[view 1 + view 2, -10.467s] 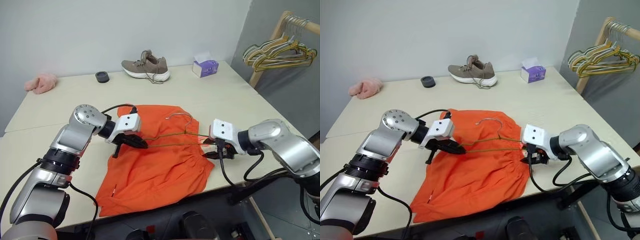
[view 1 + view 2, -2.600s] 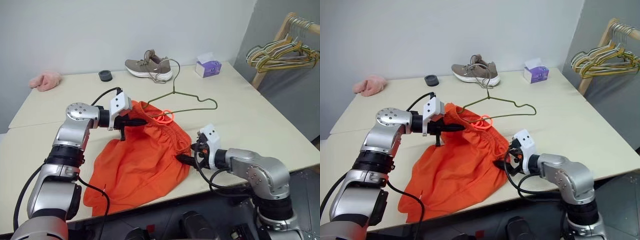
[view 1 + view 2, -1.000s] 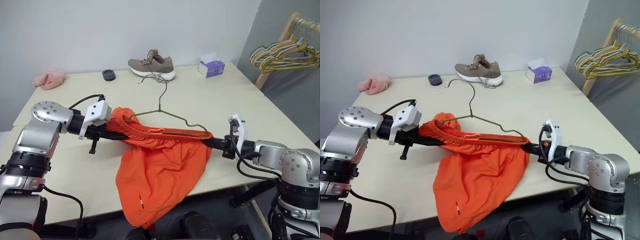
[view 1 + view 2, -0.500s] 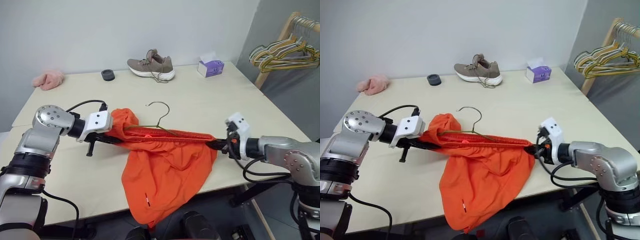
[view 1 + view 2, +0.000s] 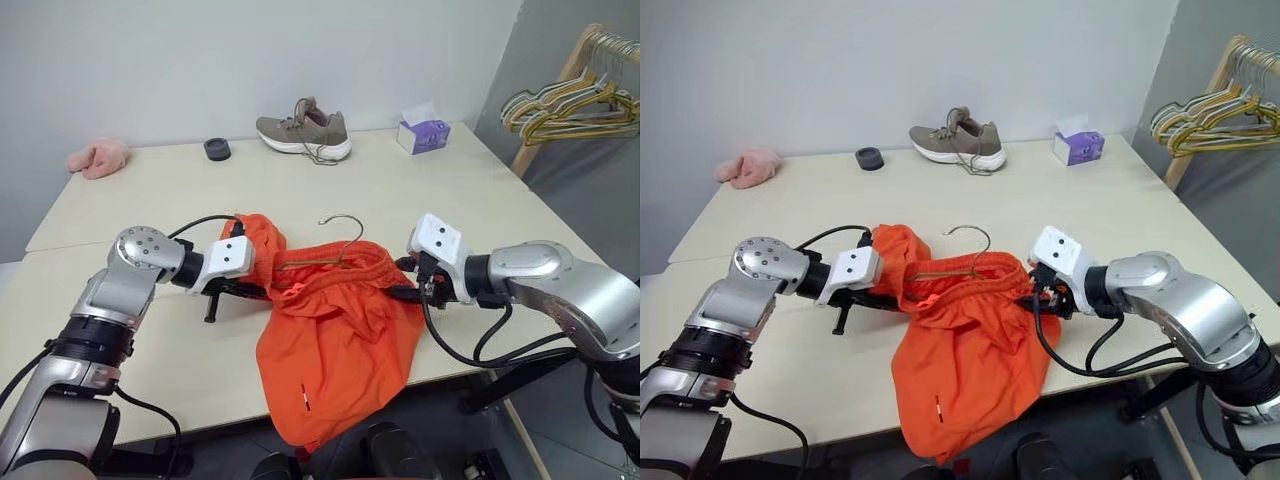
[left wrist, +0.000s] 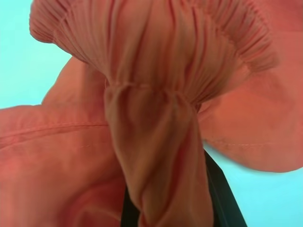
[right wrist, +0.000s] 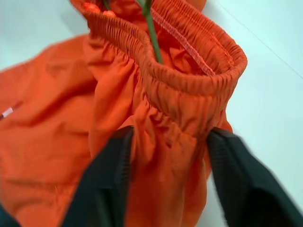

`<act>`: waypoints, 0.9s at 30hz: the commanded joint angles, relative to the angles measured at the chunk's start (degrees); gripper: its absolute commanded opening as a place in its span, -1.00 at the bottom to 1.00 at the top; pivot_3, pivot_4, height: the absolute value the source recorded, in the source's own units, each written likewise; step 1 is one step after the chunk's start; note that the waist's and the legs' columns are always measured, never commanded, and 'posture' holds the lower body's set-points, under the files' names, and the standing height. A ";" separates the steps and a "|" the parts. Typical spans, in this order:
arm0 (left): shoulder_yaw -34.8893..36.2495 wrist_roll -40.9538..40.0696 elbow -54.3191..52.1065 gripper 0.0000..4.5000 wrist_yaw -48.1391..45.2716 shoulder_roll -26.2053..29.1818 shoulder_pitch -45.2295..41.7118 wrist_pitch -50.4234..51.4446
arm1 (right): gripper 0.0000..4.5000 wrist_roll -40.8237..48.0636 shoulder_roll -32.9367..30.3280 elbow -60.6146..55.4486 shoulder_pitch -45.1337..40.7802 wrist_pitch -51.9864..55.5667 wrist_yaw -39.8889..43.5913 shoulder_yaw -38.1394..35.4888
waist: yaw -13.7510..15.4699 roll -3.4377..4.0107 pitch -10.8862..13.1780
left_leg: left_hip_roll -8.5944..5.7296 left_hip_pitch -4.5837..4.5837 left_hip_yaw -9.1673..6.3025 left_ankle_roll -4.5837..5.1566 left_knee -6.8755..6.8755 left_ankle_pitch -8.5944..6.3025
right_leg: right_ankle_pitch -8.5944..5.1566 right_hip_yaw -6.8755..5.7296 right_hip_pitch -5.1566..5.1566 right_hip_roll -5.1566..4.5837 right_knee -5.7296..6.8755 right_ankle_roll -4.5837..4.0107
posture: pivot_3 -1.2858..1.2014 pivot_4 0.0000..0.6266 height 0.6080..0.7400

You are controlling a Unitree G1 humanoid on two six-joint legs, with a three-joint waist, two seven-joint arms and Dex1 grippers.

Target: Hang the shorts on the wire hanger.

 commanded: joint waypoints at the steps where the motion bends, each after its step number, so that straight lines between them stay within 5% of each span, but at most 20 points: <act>1: 0.98 -1.25 -3.42 -1.00 1.05 -0.58 0.38 0.96 | 0.72 -0.77 -1.93 -2.95 1.67 -0.30 0.50 -2.53 | 0.00 0.00 0.00 | 0.00 0.00 0.00 0.00 0.00 0.00 | 0.00 0.00 0.00 -0.01 0.00 0.00 | -0.21 -0.80 1.00; 2: 1.11 -1.31 -3.60 -1.00 1.17 -0.66 0.53 1.08 | 0.84 -0.80 -2.45 -3.08 2.54 0.30 0.14 -3.23 | 0.00 0.00 0.00 | 0.00 0.00 0.00 0.00 0.00 0.00 | 0.00 0.00 0.01 -0.01 0.00 0.00 | -0.21 -0.80 1.00; 9: 1.49 -1.95 -4.33 -1.00 1.38 -1.38 0.65 1.78 | 0.84 -2.83 -1.40 -0.12 6.87 0.51 -2.33 -4.37 | -0.08 -0.01 0.00 | 0.02 0.01 0.00 0.00 -0.01 0.00 | 0.00 0.00 0.02 0.00 0.00 0.00 | -0.21 -0.80 1.00; 19: 0.91 -1.61 -4.02 -1.00 0.89 -2.52 -0.24 1.81 | 0.84 -5.88 4.19 9.27 0.21 -2.36 4.18 5.31 | -0.50 0.00 0.00 | 0.02 0.02 0.00 0.00 0.01 0.00 | 0.01 0.00 0.01 0.04 0.03 -0.02 | -0.22 -0.83 1.00; 22: 1.29 -2.85 -4.75 -1.00 0.12 -2.77 0.03 2.85 | 0.57 -8.79 5.02 12.98 -2.08 -5.74 6.60 8.22 | -0.51 0.00 -0.01 | 0.00 0.01 -0.02 0.00 0.01 0.00 | 0.08 -0.03 0.01 0.03 0.02 -0.14 | -0.22 -0.84 1.00; 27: 1.44 -3.76 -5.71 -1.00 -0.39 -2.38 0.50 3.25 | -0.20 -11.01 5.18 14.81 -3.90 -8.63 10.35 9.31 | -0.53 0.00 0.00 | -0.01 0.01 -0.03 0.00 0.02 0.00 | 0.13 -0.04 0.01 0.02 0.03 -0.22 | -0.21 -0.84 1.00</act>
